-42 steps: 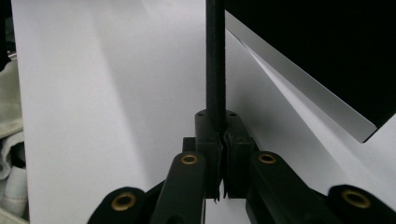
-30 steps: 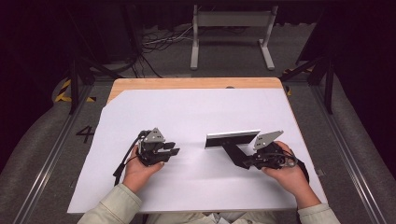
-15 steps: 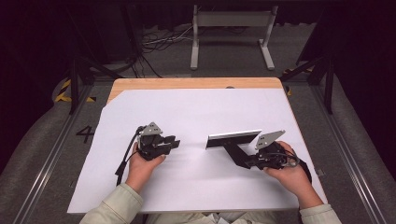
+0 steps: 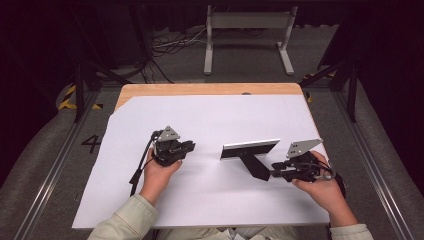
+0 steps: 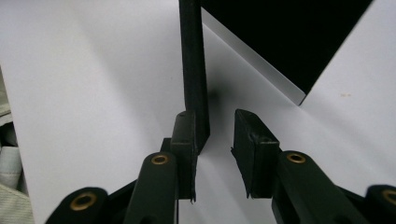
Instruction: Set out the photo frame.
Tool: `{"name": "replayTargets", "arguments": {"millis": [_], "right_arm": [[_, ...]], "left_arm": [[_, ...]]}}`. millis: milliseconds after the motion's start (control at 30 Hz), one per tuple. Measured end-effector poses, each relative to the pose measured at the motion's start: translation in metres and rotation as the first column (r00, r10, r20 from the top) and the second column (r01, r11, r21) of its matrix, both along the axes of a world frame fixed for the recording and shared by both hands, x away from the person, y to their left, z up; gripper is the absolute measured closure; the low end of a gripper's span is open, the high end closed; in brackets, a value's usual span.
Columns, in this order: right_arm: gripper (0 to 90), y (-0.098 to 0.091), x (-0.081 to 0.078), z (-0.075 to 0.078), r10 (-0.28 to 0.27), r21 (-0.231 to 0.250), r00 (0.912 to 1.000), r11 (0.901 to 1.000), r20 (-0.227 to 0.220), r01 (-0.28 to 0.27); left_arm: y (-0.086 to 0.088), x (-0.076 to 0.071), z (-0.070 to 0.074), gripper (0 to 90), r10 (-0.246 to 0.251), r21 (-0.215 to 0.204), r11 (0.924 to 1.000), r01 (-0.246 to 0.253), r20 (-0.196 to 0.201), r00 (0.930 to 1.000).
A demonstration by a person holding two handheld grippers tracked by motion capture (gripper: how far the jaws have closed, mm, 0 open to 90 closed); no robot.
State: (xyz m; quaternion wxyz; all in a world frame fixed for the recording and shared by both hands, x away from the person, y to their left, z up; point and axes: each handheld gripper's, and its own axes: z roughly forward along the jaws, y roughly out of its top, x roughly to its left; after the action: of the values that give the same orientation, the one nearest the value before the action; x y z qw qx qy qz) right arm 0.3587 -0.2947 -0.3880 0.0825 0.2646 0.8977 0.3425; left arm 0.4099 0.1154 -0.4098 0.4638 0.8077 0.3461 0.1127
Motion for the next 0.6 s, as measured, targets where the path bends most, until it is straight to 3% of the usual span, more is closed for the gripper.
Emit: {"name": "replayTargets", "arguments": {"millis": [333,600], "right_arm": [[76.7,-0.017,-0.005,0.010,-0.057,0.045,0.9976,0.9975,0.038,0.056],[85.9,-0.028,-0.004,0.011,-0.107,0.067,0.9942,0.9920,0.000,0.107]], "left_arm": [[-0.020,-0.003,0.008,87.6,-0.048,0.022,0.9986,0.047,0.058,0.9971],[-0.035,0.006,0.001,90.0,-0.059,0.024,0.9980,0.058,0.051,0.9970]]}}
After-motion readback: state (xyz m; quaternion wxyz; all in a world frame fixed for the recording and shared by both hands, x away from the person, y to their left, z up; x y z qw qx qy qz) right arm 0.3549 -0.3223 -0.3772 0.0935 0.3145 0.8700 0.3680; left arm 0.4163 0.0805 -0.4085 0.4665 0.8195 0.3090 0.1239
